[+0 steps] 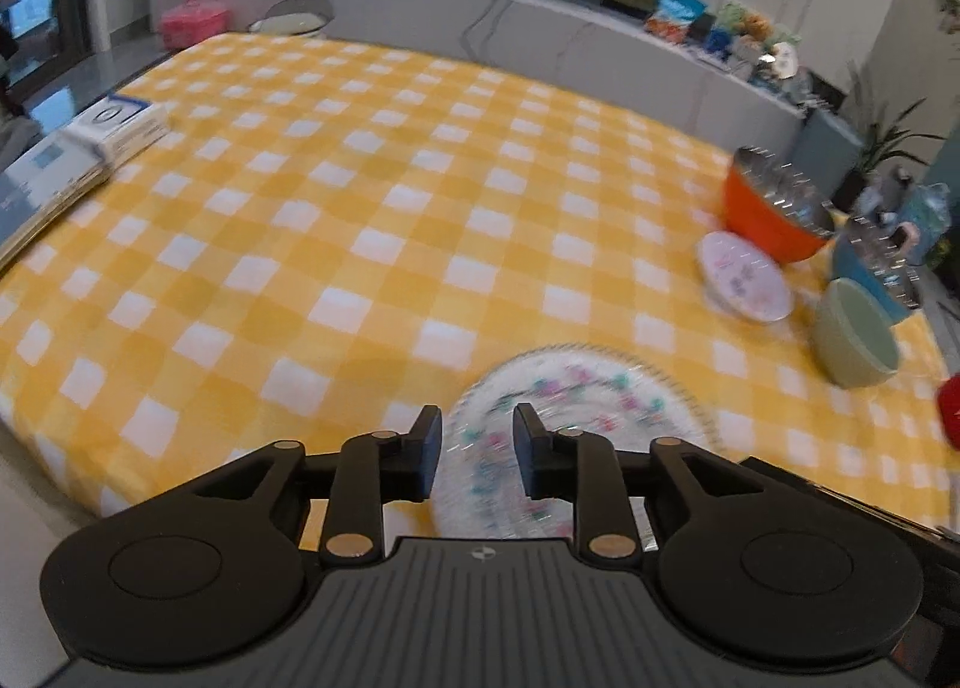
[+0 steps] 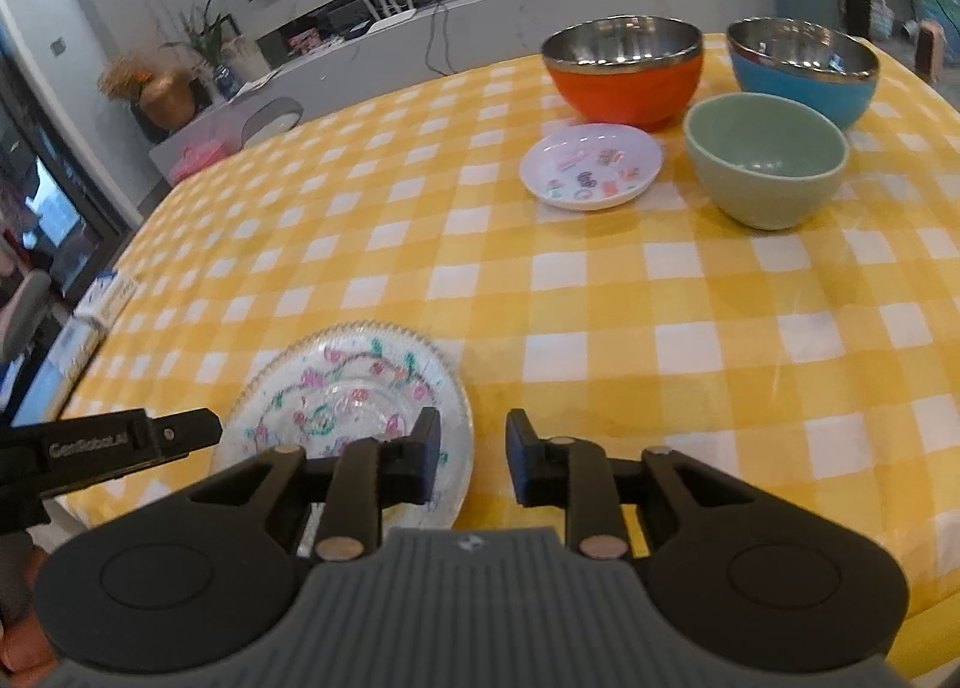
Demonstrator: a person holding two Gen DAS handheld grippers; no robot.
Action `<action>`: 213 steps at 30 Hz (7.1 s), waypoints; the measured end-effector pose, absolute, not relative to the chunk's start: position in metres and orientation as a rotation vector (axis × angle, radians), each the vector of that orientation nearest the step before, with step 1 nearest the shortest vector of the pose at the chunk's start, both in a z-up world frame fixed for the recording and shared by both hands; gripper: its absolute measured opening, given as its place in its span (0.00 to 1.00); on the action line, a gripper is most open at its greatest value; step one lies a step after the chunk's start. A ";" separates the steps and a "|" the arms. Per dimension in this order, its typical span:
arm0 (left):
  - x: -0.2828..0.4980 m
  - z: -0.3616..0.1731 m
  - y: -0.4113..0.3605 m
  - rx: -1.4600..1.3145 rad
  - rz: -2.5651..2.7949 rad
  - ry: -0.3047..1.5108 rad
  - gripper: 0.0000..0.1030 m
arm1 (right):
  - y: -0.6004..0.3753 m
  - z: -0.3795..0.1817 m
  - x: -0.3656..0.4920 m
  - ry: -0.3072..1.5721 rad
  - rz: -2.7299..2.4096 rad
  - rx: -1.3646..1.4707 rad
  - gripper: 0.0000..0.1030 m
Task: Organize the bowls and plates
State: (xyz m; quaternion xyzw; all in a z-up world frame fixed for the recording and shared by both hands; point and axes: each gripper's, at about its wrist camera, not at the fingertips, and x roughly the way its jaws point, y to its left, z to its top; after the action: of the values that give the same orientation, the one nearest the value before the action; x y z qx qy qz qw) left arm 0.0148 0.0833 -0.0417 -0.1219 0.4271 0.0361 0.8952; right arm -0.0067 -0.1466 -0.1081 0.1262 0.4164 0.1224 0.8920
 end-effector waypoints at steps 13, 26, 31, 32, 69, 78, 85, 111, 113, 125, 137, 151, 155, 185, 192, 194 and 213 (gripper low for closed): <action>0.077 -0.012 0.028 -0.303 -0.151 0.826 0.36 | -0.199 -0.073 0.050 0.831 0.135 0.432 0.31; 0.145 -0.056 0.005 -0.348 -0.169 0.855 0.42 | -0.221 -0.118 0.100 0.832 0.017 0.624 0.31; 0.162 -0.069 0.001 -0.350 -0.180 0.850 0.47 | -0.220 -0.121 0.112 0.759 -0.027 0.617 0.30; 0.165 -0.070 0.001 -0.352 -0.183 0.850 0.47 | -0.220 -0.123 0.115 0.756 -0.028 0.632 0.30; 0.166 -0.062 -0.004 -0.229 -0.130 0.904 0.03 | -0.206 -0.125 0.118 0.753 -0.034 0.677 0.02; 0.122 -0.029 0.015 -0.223 -0.055 0.910 0.04 | -0.192 -0.105 0.091 0.770 0.100 0.663 0.02; 0.084 -0.013 0.027 -0.231 -0.024 0.901 0.05 | -0.187 -0.091 0.062 0.782 0.207 0.627 0.02; 0.013 -0.051 0.077 -0.382 0.088 1.082 0.05 | -0.159 -0.116 0.014 1.039 0.411 0.578 0.02; 0.013 -0.054 0.079 -0.394 0.086 1.090 0.05 | -0.161 -0.121 0.016 1.064 0.403 0.598 0.02; 0.015 -0.061 0.080 -0.401 0.094 1.116 0.06 | -0.160 -0.128 0.020 1.092 0.399 0.607 0.02; 0.015 -0.063 0.080 -0.407 0.094 1.114 0.14 | -0.150 -0.128 0.020 1.082 0.393 0.561 0.06; 0.012 -0.032 0.072 -0.337 0.095 0.975 0.33 | -0.148 -0.096 0.013 0.930 0.338 0.413 0.32; 0.021 -0.024 0.057 -0.290 0.048 0.939 0.33 | -0.157 -0.086 0.015 0.864 0.287 0.379 0.33; 0.160 0.004 -0.028 -0.064 -0.135 0.690 0.39 | -0.220 -0.034 0.154 0.567 -0.015 0.227 0.56; 0.192 -0.011 -0.033 -0.136 -0.199 0.696 0.52 | -0.247 -0.051 0.193 0.600 -0.015 0.351 0.49; 0.203 -0.018 -0.035 -0.143 -0.199 0.708 0.52 | -0.249 -0.057 0.202 0.617 -0.002 0.382 0.45; 0.259 -0.060 -0.051 -0.157 -0.233 0.832 0.32 | -0.258 -0.094 0.234 0.720 -0.047 0.436 0.21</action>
State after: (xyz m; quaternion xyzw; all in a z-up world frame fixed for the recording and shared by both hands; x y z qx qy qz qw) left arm 0.2592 -0.0515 -0.0600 -0.0760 0.4029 -0.1130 0.9051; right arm 0.2339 -0.2579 -0.0938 0.2115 0.3496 -0.0226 0.9124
